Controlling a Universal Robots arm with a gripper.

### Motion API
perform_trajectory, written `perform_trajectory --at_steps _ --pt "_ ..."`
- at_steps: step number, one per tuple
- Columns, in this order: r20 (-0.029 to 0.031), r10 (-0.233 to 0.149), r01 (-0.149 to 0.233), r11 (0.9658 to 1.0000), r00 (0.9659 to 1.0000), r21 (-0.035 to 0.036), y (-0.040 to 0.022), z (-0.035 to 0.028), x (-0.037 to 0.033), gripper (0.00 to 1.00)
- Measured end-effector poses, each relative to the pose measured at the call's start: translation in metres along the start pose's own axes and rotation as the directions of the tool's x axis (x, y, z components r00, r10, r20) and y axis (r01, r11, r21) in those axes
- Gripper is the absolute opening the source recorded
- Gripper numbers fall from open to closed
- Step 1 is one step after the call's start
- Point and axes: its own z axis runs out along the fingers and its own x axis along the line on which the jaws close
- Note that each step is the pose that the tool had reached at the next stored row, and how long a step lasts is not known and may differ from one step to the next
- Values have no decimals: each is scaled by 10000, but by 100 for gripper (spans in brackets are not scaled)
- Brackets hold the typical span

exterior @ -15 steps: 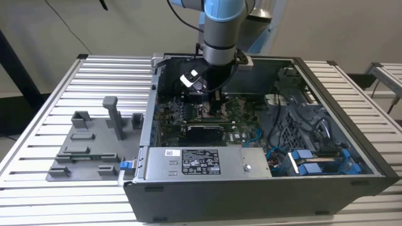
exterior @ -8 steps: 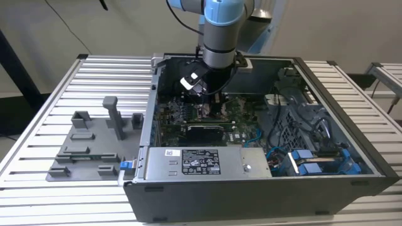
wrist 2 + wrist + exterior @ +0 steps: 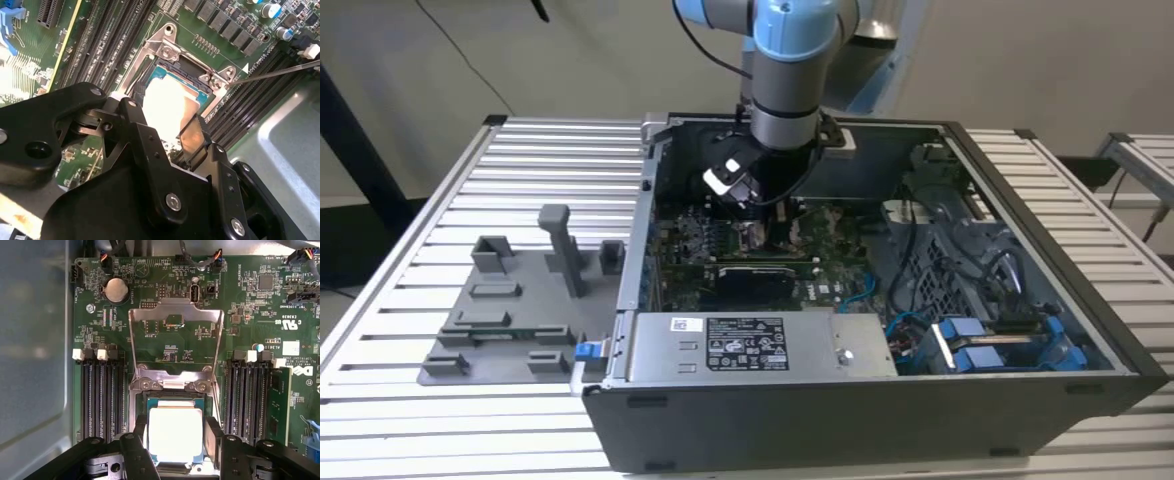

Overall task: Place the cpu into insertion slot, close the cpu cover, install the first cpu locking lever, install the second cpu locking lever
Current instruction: 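Place the cpu into insertion slot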

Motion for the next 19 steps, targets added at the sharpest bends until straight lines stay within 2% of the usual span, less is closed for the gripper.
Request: perform_trajectory --at_steps 6,19 --pt "1 -1 1 10000 10000 1 0 16 5 54" --pt "-49 10 -10 10000 10000 1 -2 45 6 54"
